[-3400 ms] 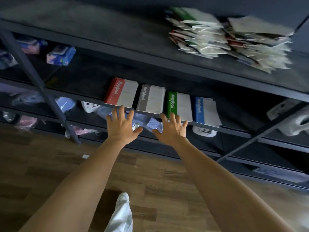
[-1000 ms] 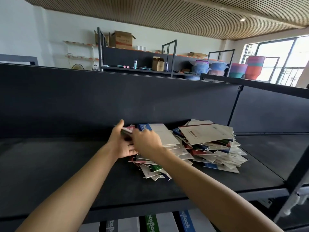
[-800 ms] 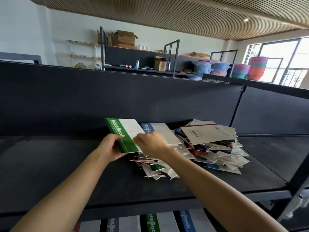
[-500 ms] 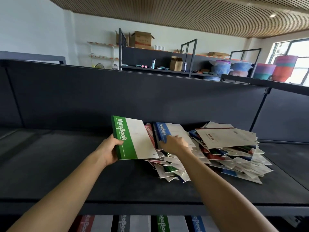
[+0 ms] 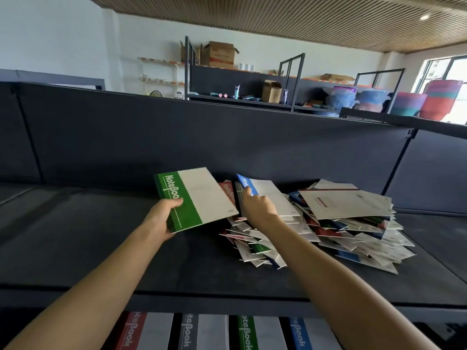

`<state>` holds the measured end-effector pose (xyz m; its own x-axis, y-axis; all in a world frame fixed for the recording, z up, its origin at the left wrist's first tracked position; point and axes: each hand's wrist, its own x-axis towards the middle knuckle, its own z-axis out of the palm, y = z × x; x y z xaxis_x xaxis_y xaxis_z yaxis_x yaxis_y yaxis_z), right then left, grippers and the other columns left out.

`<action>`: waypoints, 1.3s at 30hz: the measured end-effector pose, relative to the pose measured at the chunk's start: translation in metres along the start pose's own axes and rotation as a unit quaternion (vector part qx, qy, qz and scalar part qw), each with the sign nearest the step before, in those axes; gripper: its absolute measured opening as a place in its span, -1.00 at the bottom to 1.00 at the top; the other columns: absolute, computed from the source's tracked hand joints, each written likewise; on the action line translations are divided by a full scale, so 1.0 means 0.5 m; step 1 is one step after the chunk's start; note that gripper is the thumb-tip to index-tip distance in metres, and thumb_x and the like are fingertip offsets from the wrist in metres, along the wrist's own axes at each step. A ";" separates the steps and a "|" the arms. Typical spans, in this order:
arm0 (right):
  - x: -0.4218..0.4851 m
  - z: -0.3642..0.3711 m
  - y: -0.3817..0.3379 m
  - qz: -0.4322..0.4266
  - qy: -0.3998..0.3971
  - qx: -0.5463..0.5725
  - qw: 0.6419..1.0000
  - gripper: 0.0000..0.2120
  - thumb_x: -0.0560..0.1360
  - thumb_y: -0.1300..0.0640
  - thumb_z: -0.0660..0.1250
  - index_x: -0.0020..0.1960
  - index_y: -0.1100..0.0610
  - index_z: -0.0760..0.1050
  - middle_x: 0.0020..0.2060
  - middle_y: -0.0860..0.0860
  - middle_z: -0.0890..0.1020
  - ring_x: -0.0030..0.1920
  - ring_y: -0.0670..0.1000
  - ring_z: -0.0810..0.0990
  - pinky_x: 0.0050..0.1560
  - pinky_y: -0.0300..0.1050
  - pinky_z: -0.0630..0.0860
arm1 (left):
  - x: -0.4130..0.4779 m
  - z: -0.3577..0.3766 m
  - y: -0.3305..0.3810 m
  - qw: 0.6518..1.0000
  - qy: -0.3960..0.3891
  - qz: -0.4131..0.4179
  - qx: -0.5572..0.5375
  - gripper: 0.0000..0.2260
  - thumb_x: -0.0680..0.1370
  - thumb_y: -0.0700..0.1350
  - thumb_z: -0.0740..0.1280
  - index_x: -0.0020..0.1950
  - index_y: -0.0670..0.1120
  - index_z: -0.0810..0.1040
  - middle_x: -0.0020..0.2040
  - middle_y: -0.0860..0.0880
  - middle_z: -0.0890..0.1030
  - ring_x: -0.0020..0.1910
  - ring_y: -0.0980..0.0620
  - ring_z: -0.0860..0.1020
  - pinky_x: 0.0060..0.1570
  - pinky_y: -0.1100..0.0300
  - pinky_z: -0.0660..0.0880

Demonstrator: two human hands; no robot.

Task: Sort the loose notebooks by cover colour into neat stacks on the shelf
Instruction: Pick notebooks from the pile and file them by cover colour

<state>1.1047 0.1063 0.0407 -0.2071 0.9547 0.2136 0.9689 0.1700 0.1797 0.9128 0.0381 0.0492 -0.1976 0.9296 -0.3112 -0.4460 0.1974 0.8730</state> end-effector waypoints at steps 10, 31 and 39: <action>-0.101 -0.125 -0.116 -0.235 0.067 -0.088 0.966 -0.56 0.58 0.28 0.09 0.46 0.26 0.21 0.28 0.13 0.50 0.15 0.13 0.57 -0.01 -0.04 0.48 | 0.001 0.099 -0.055 0.998 -0.056 -0.006 -0.022 -0.56 0.67 -0.05 0.04 0.48 -0.25 0.21 0.34 -0.28 0.43 0.29 -0.20 0.43 0.27 -0.10 0.34; 0.038 0.006 -0.049 -0.006 -0.047 0.000 0.999 -0.65 0.55 0.27 0.23 0.32 0.32 0.35 0.20 0.19 0.51 0.18 0.19 0.55 0.09 -0.01 0.55 | -0.005 -0.076 -0.025 0.997 0.073 -0.004 0.010 -0.82 0.56 -0.18 0.27 0.14 -0.14 0.38 -0.14 -0.10 0.51 -0.21 -0.07 0.50 -0.17 0.02 0.45; -0.025 -0.115 -0.122 -0.117 0.006 -0.001 0.993 -0.58 0.60 0.30 0.06 0.45 0.27 0.22 0.35 0.20 0.42 0.21 0.16 0.52 0.11 -0.08 0.46 | -0.014 -0.028 -0.046 0.999 0.015 0.029 0.013 -0.71 0.60 -0.17 0.25 0.31 -0.19 0.37 -0.10 -0.13 0.55 -0.18 -0.10 0.54 -0.16 0.01 0.46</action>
<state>1.0406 0.0700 0.0826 -0.4281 0.8862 0.1774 0.8940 0.3865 0.2267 0.9123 0.0229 0.0262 -0.2489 0.9301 -0.2701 -0.4100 0.1515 0.8994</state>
